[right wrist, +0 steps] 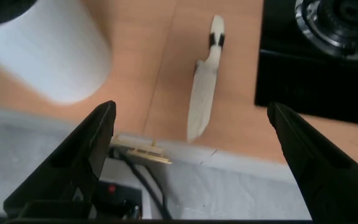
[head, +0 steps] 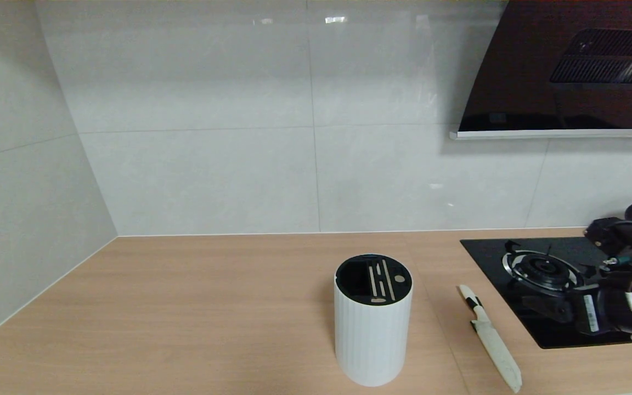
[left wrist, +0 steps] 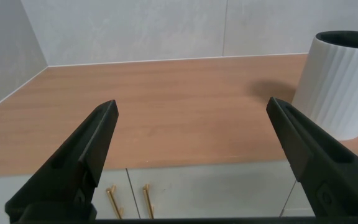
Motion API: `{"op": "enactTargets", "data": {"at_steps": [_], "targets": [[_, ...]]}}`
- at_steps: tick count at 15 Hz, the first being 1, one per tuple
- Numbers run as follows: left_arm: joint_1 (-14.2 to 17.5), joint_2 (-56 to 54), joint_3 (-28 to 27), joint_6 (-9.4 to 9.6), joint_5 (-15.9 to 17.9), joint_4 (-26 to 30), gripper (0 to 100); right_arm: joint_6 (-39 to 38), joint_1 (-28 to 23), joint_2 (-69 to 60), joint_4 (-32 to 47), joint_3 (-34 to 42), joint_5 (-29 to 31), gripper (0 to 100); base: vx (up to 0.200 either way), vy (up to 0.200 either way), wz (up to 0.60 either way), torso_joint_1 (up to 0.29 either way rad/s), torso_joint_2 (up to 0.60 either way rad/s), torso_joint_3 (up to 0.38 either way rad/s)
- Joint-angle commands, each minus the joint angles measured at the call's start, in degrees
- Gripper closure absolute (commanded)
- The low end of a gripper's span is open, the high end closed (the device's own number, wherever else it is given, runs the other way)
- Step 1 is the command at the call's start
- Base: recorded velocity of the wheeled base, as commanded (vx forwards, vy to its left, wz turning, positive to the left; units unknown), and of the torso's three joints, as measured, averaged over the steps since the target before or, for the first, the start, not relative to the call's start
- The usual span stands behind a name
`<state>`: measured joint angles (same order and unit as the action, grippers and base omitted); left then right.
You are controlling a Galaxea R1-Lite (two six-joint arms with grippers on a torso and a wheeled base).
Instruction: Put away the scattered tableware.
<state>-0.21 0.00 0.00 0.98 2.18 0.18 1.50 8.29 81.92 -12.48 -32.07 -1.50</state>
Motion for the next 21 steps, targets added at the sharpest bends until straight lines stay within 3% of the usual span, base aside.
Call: {"op": "enactTargets", "data": {"at_steps": [1,7,21], "targets": [[0.03,0.0,0.0,-0.01,0.02,-0.01,0,0.08,0.24,16.96,-5.89,-4.05,0.97,0,0.0,0.0,0.0,0.0,0.0,0.0],[0.03,0.0,0.0,-0.01,0.02,-0.01,0,0.08,-0.29,39.81,-19.6,-9.24,1.41,0,0.0,0.0,0.0,0.0,0.0,0.0],[0.03,0.0,0.0,0.17,0.02,-0.01,0,-0.27,-2.58,52.73,-19.86,-14.51,1.24,0,0.0,0.0,0.0,0.0,0.0,0.0]]}}
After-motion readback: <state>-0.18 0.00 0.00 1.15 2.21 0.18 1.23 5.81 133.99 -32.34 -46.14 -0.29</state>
